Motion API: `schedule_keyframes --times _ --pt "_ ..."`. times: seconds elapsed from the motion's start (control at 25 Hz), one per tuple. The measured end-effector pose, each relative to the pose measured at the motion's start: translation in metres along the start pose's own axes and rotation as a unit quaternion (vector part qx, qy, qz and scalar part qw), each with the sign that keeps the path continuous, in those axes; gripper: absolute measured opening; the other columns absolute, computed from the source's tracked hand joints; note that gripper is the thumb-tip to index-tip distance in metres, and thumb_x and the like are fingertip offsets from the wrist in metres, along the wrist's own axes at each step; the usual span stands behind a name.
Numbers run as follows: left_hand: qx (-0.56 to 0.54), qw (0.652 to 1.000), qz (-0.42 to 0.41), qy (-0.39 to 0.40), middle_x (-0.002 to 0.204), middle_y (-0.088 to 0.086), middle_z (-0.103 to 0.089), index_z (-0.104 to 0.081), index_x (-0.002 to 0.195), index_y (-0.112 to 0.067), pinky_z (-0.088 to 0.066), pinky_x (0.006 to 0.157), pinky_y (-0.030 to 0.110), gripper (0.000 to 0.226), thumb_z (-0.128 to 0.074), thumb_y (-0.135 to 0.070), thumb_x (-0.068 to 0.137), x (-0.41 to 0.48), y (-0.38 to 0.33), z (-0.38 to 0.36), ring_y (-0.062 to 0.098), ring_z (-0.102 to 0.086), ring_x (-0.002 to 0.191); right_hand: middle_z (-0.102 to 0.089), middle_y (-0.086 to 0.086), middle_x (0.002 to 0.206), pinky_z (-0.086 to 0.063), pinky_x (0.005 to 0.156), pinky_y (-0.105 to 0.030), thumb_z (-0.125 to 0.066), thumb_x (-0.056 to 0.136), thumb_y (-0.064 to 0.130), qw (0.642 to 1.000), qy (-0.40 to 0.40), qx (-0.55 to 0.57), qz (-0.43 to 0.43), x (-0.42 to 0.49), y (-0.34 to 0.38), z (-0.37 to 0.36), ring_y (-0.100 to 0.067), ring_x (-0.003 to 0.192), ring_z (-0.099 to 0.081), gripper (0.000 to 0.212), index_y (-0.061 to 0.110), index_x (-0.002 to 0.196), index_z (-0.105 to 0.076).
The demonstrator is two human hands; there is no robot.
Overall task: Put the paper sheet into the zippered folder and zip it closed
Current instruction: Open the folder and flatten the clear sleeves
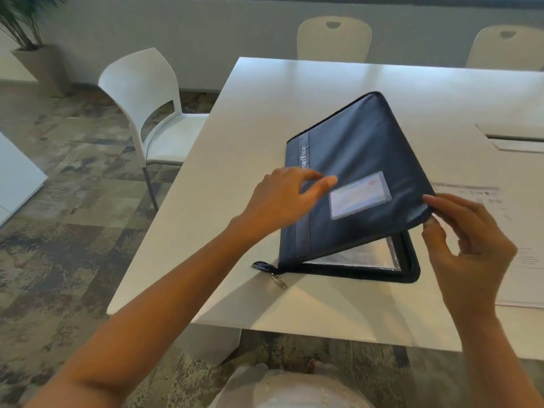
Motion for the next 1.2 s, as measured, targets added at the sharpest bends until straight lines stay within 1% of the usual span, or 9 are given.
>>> schedule_keyframes --times 0.2,0.32,0.48,0.64,0.72,0.84,1.0,1.12,1.2 --pt "-0.070 0.997 0.010 -0.033 0.079 0.013 -0.067 -0.069 0.094 -0.003 -0.047 0.068 0.027 0.064 -0.037 -0.059 0.095 0.017 -0.012 0.043 0.024 -0.063 0.072 -0.067 -0.011 0.113 -0.055 0.088 -0.031 -0.064 0.091 0.017 0.996 -0.003 0.029 0.089 0.032 0.062 -0.033 -0.024 0.102 -0.067 0.028 0.002 0.115 -0.066" --pt "-0.088 0.994 0.036 -0.050 0.084 0.009 -0.060 -0.068 0.100 -0.002 -0.039 0.065 0.022 0.069 -0.035 -0.062 0.094 0.021 -0.009 0.071 0.020 -0.057 0.078 -0.066 -0.007 0.114 -0.053 0.091 -0.026 -0.066 0.088 0.012 0.990 0.008 0.063 0.123 0.042 0.092 -0.059 -0.021 0.104 -0.066 0.029 0.002 0.115 -0.066" --pt "-0.119 0.988 0.100 -0.029 0.098 0.009 -0.073 -0.067 0.107 0.003 -0.045 0.075 0.024 0.078 -0.035 -0.067 0.090 0.018 -0.004 0.097 0.011 -0.066 0.086 -0.068 -0.009 0.116 -0.051 0.094 -0.023 -0.070 0.085 0.011 0.983 0.045 0.120 0.133 0.048 0.121 -0.096 -0.016 0.108 -0.064 0.033 0.002 0.117 -0.066" --pt "-0.088 0.988 0.125 -0.017 0.076 0.006 -0.071 -0.070 0.074 -0.010 -0.050 0.074 0.023 0.053 -0.053 -0.058 0.089 0.005 0.005 0.125 0.011 -0.067 0.074 -0.066 -0.010 0.122 -0.049 0.099 -0.025 -0.069 0.084 0.015 0.969 0.107 0.143 0.169 0.045 0.144 -0.134 -0.020 0.114 -0.062 0.038 0.002 0.120 -0.064" --pt "-0.077 0.987 0.139 -0.014 0.073 0.008 -0.070 -0.071 0.078 -0.009 -0.050 0.071 0.024 0.042 -0.060 -0.048 0.089 -0.003 0.015 0.137 0.011 -0.066 0.069 -0.065 -0.010 0.126 -0.048 0.100 -0.026 -0.068 0.085 0.017 0.961 0.143 0.148 0.184 0.041 0.149 -0.151 -0.021 0.117 -0.061 0.039 0.003 0.121 -0.063" --pt "-0.066 0.984 0.165 -0.004 0.084 0.021 -0.070 -0.072 0.089 -0.002 -0.055 0.080 0.041 0.034 -0.064 -0.035 0.090 -0.013 0.036 0.152 0.022 -0.067 0.075 -0.064 -0.009 0.128 -0.048 0.100 -0.023 -0.067 0.086 0.018 0.950 0.193 0.164 0.180 0.032 0.146 -0.175 -0.019 0.116 -0.061 0.042 0.005 0.125 -0.061" --pt "-0.046 0.974 0.222 0.000 0.095 0.017 -0.072 -0.071 0.103 -0.004 -0.055 0.088 0.050 0.027 -0.064 -0.027 0.091 -0.027 0.074 0.160 0.031 -0.070 0.088 -0.064 -0.006 0.128 -0.042 0.100 -0.014 -0.067 0.086 0.017 0.951 0.227 0.151 0.145 0.016 0.117 -0.200 -0.015 0.115 -0.060 0.043 0.009 0.128 -0.059" --pt "-0.008 0.963 0.269 -0.003 0.101 0.010 -0.071 -0.067 0.113 -0.008 -0.054 0.090 0.048 0.032 -0.061 -0.031 0.092 -0.039 0.103 0.160 0.028 -0.068 0.092 -0.064 -0.006 0.128 -0.051 0.097 -0.028 -0.066 0.087 0.018 0.955 0.253 0.117 0.101 0.005 0.083 -0.212 -0.020 0.114 -0.062 0.043 0.010 0.128 -0.059" --pt "0.099 0.953 0.287 -0.007 0.108 0.011 -0.068 -0.059 0.120 -0.011 -0.052 0.091 0.049 0.036 -0.059 -0.034 0.093 -0.046 0.118 0.160 0.030 -0.064 0.096 -0.065 -0.008 0.127 -0.054 0.094 -0.034 -0.066 0.087 0.018 0.956 0.269 0.087 0.083 -0.001 0.061 -0.217 -0.023 0.113 -0.064 0.042 0.009 0.128 -0.059"
Point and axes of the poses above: each hand's wrist, its own x-axis towards the middle knuckle, its own z-axis out of the back of the hand, y = z × x, the point moved 4 cm from there along x, towards the middle knuckle
